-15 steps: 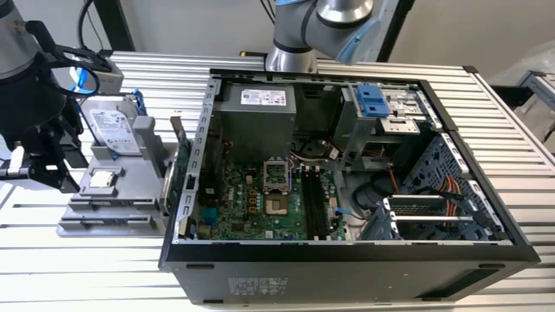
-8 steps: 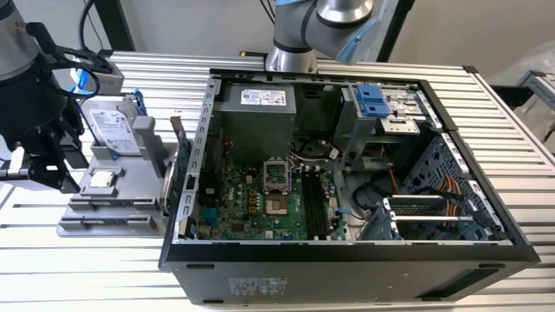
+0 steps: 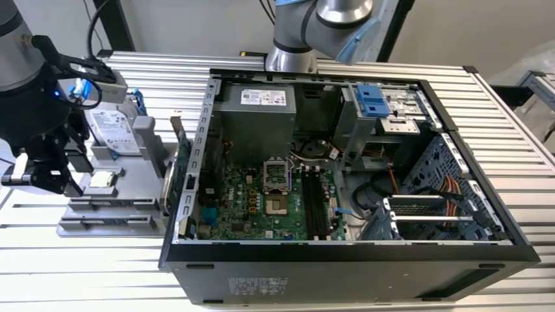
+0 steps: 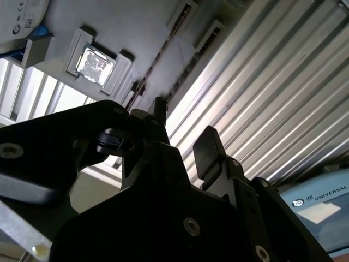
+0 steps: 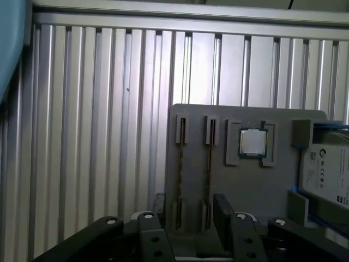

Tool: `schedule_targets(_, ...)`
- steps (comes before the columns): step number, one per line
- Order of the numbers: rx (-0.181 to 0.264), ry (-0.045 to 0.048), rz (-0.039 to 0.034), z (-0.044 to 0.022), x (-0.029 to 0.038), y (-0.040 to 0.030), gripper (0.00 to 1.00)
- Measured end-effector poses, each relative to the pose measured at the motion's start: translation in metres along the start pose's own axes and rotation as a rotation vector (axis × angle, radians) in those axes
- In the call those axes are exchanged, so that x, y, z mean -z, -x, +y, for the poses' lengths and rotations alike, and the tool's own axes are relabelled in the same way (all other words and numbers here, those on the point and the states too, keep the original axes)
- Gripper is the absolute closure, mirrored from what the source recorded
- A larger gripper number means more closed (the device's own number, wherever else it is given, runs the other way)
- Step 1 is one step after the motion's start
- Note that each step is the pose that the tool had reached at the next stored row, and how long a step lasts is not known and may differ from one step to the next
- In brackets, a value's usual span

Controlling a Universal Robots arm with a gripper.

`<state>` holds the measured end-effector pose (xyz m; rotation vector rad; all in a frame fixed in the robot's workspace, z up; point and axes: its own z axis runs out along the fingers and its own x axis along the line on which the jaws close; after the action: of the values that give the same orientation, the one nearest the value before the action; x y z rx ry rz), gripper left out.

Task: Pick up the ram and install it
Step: 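Pick up the ram and move it above insertion slot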

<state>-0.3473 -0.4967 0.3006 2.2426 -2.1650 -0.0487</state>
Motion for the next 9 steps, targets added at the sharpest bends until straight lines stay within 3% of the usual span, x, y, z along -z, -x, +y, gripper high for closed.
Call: schedule_targets(9,-0.001,-0.0107,0.0003,-0.0004,-0.0080,0.0004,0.00)
